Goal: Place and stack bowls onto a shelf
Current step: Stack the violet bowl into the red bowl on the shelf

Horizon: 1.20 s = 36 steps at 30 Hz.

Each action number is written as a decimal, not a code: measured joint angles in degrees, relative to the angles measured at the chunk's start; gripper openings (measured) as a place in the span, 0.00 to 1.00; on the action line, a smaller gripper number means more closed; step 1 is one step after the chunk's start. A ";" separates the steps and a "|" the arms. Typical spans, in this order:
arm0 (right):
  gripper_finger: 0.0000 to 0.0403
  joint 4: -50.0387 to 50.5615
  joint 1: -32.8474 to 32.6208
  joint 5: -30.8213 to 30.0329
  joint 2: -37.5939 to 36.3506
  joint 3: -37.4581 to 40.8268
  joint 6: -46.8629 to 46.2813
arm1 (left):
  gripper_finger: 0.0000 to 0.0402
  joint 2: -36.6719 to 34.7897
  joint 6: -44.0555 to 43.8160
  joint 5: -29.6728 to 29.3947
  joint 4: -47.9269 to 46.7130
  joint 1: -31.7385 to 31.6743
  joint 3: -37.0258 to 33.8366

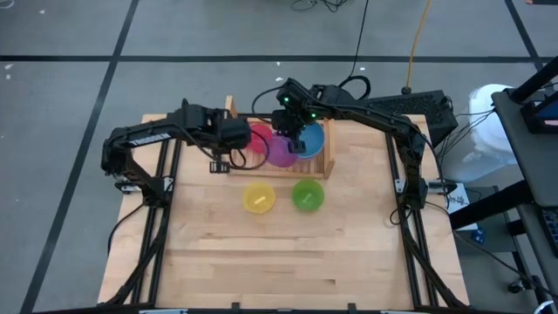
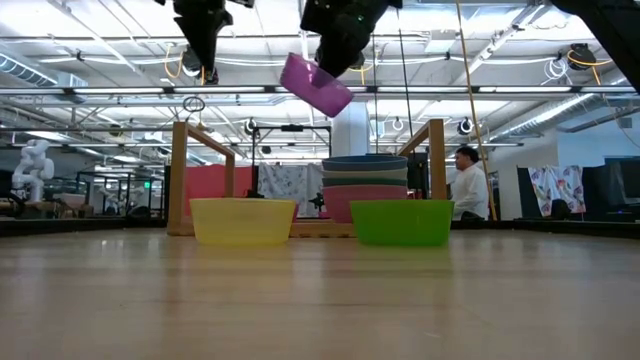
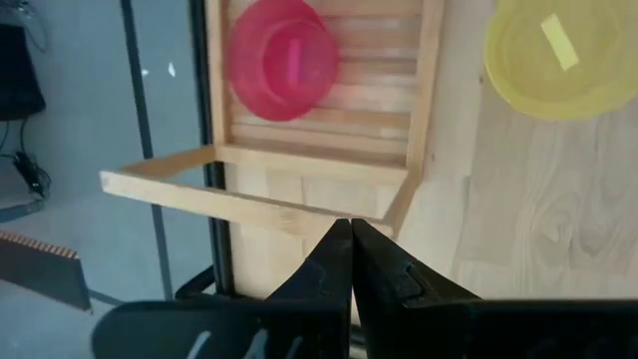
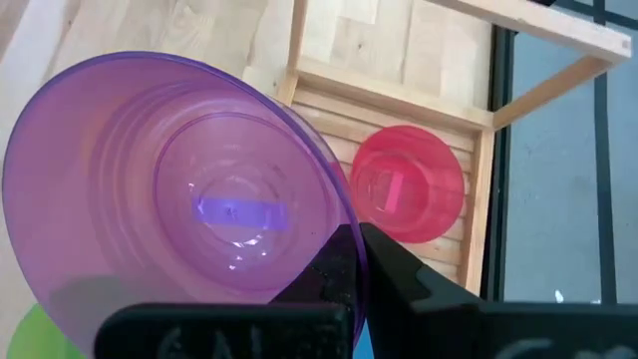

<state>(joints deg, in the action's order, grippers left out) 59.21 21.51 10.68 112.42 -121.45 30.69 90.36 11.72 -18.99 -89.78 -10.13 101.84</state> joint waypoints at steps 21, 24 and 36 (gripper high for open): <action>0.00 -4.72 -4.60 4.77 6.87 -0.02 -4.49 | 0.01 -16.34 -0.14 6.37 -0.13 -3.67 0.02; 0.00 -4.56 -5.19 4.76 6.76 -0.02 -4.49 | 0.01 -16.43 -1.15 8.86 -0.16 -3.63 0.02; 0.00 -4.58 -5.65 4.56 6.76 -0.02 -4.93 | 0.12 -16.04 -7.69 10.04 -0.22 -3.78 0.02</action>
<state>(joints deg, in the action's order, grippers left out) 54.63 15.86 15.24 119.17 -121.47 25.76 74.32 4.03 -8.95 -90.00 -13.91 101.86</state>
